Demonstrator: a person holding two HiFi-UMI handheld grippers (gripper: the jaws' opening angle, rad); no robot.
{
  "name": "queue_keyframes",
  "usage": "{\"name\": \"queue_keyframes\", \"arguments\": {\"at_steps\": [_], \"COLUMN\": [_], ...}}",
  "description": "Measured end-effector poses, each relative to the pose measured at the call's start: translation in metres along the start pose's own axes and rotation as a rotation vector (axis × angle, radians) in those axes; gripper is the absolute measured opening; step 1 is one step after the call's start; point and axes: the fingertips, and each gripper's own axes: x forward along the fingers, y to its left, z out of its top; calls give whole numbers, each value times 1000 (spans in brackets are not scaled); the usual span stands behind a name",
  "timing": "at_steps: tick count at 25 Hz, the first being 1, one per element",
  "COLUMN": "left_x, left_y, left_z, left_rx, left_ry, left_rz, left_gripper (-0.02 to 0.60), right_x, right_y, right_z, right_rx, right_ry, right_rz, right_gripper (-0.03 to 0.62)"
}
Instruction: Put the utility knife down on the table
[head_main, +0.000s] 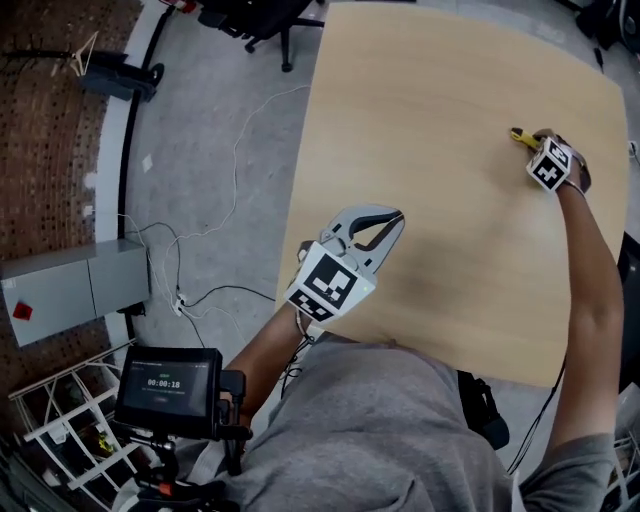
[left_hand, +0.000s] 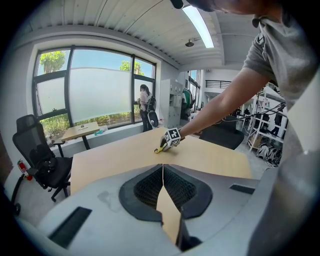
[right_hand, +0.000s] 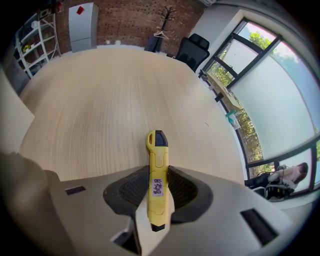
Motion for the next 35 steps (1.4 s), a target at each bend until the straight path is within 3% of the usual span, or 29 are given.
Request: {"name": "queue_keyframes", "arguments": {"at_steps": [8,14,18,21,24,27,30,35], "left_x": [-5,-10,-14,-15,-53,-105,-124,-149], "left_y": [5,6,8,7,-4,-11,-15,-18], "left_z": [-11,-10,-10,-10,-10,-3,3,-14], "left_rx": [-10,5,20,34,51,63,72,83], "left_ry": [0,-20,-40,-72,-101,-120,-167,-200], "left_rz": [20,22,23,22,18,6,-14,12], "left_gripper": [6,6,6,6,6,6,6,6], "right_x": [8,-18,-54,-98,-188,-302,-391,-461], "right_y": [-2,-8,-18,-19,10,47,83,157], "right_z": [8,17,49,76,106,136,144,158], "right_rx": [12,107,280,461,685,835,892,878], "right_ry": [-4,-68,-250,-463,-719,-935,-1070,-1197], "right_rz": [0,-10,-74,-81,-63,-94,-157,-172], "right_gripper": [121,123,121,119,97,57,52,52]}}
